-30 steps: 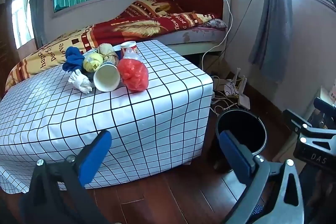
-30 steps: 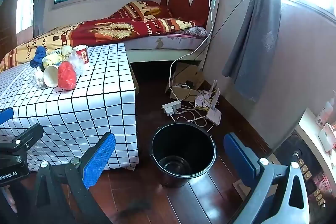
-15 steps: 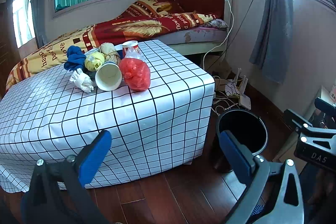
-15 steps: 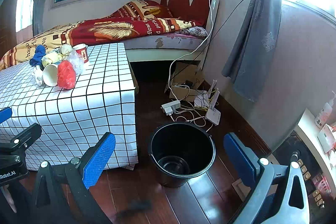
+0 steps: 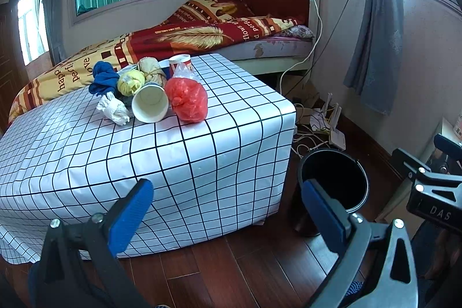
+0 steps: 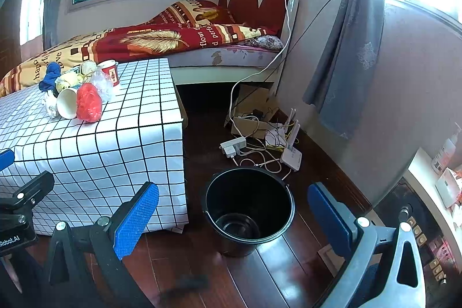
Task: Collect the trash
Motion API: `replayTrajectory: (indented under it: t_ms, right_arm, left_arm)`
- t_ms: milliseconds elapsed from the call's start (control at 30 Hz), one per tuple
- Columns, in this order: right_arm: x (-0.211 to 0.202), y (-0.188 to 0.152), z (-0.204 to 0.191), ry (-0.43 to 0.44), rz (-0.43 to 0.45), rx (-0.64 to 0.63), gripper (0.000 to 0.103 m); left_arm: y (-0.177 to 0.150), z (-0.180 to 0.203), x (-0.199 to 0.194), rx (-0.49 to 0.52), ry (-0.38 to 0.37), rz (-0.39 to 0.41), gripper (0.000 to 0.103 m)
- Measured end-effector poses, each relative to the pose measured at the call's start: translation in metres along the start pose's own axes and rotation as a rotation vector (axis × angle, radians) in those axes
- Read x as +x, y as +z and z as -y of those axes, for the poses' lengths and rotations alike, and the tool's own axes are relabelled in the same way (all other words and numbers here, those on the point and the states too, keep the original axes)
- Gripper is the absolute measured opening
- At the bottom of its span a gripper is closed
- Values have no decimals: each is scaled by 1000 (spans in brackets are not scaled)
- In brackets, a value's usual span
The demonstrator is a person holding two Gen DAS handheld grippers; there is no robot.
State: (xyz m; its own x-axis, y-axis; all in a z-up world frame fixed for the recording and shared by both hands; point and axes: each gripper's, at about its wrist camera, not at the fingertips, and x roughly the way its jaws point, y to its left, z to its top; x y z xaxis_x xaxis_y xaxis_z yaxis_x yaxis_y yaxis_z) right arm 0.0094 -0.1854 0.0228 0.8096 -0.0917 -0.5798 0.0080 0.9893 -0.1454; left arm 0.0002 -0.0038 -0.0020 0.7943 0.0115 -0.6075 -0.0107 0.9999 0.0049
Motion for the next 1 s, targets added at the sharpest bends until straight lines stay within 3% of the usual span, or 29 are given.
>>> replayTrajectory:
  t_ms: [1000]
  right_arm:
    - [2, -2, 1, -1, -3, 9, 103]
  left_arm:
    - [-2, 2, 3, 6, 2, -4, 103]
